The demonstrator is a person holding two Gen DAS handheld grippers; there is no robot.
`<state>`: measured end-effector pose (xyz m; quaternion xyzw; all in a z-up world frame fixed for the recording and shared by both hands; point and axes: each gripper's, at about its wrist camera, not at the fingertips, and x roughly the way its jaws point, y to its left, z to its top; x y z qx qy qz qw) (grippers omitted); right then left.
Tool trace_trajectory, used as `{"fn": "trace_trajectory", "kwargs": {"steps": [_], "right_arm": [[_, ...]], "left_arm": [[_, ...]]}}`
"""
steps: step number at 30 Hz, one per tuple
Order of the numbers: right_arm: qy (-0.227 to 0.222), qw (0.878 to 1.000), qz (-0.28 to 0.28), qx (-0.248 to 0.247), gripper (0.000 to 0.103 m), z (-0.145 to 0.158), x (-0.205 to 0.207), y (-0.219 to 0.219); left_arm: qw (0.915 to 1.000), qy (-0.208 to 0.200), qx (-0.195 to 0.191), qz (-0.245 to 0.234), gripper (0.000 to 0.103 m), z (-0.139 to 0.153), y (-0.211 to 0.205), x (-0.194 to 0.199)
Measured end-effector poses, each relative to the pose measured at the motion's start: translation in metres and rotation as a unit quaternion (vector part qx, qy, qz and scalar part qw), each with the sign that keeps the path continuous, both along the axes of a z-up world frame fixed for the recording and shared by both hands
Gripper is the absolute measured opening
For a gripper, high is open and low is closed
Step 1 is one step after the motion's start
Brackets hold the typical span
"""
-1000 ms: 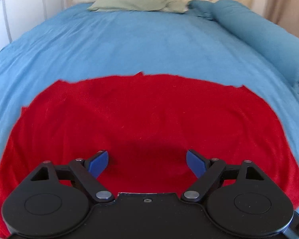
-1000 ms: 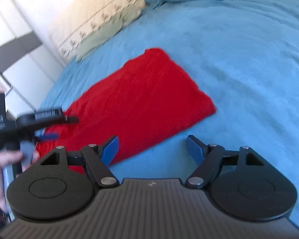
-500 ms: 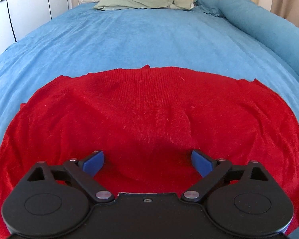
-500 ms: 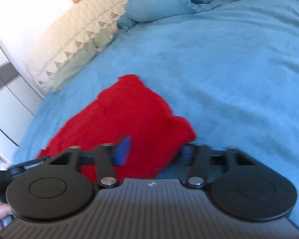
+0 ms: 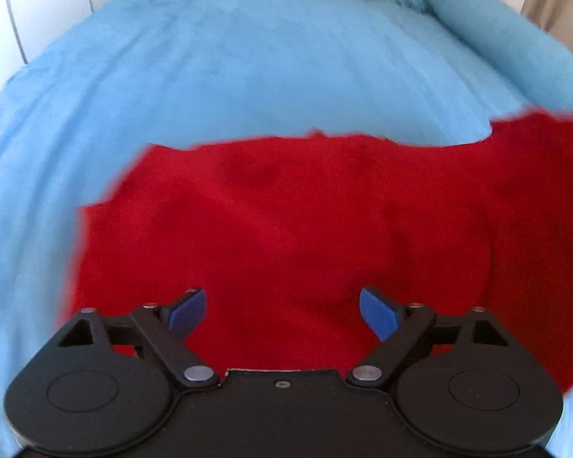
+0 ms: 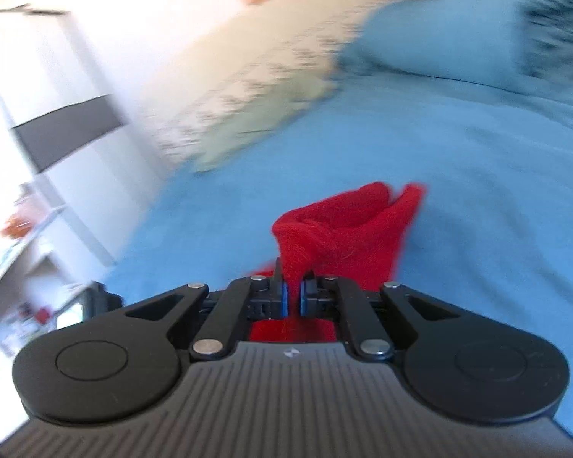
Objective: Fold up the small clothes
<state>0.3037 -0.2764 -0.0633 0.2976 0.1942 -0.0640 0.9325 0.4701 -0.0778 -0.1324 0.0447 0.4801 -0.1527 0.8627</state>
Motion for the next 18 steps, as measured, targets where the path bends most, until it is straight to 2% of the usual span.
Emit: {"fn": "trace_trajectory", "kwargs": {"steps": [3,5,7,9,11,13,15,18], "right_arm": [[-0.039,0.994,0.093,-0.034,0.021,0.018,0.024,0.053],[-0.054,0.983,0.166,-0.053,0.021,0.017,0.035,0.095],[-0.050,0.965,0.243,-0.085,0.021,0.005,0.043,0.139],[-0.013,0.946,0.296,-0.130,0.021,-0.020,0.051,0.180],[0.032,0.936,0.315,-0.157,0.021,-0.049,0.059,0.205],[0.068,0.928,0.322,-0.175,0.021,-0.077,0.064,0.223],[0.075,0.926,0.318,-0.190,0.021,-0.088,0.065,0.229],[0.069,0.924,0.315,-0.207,0.021,-0.087,0.065,0.232]], "left_arm": [[0.9998,-0.013,0.016,0.005,0.094,0.009,0.063,-0.005],[0.9990,-0.017,0.039,0.013,0.094,0.005,0.103,-0.010],[0.9972,-0.014,0.067,0.031,0.094,-0.006,0.141,-0.016],[0.9951,-0.002,0.086,0.048,0.094,-0.020,0.172,-0.021],[0.9938,0.012,0.091,0.064,0.094,-0.034,0.197,-0.027],[0.9952,0.010,0.068,0.069,0.095,-0.039,0.215,-0.035],[0.9962,0.000,0.057,0.066,0.095,-0.038,0.223,-0.042],[0.9964,-0.004,0.057,0.064,0.095,-0.036,0.225,-0.044]]}}
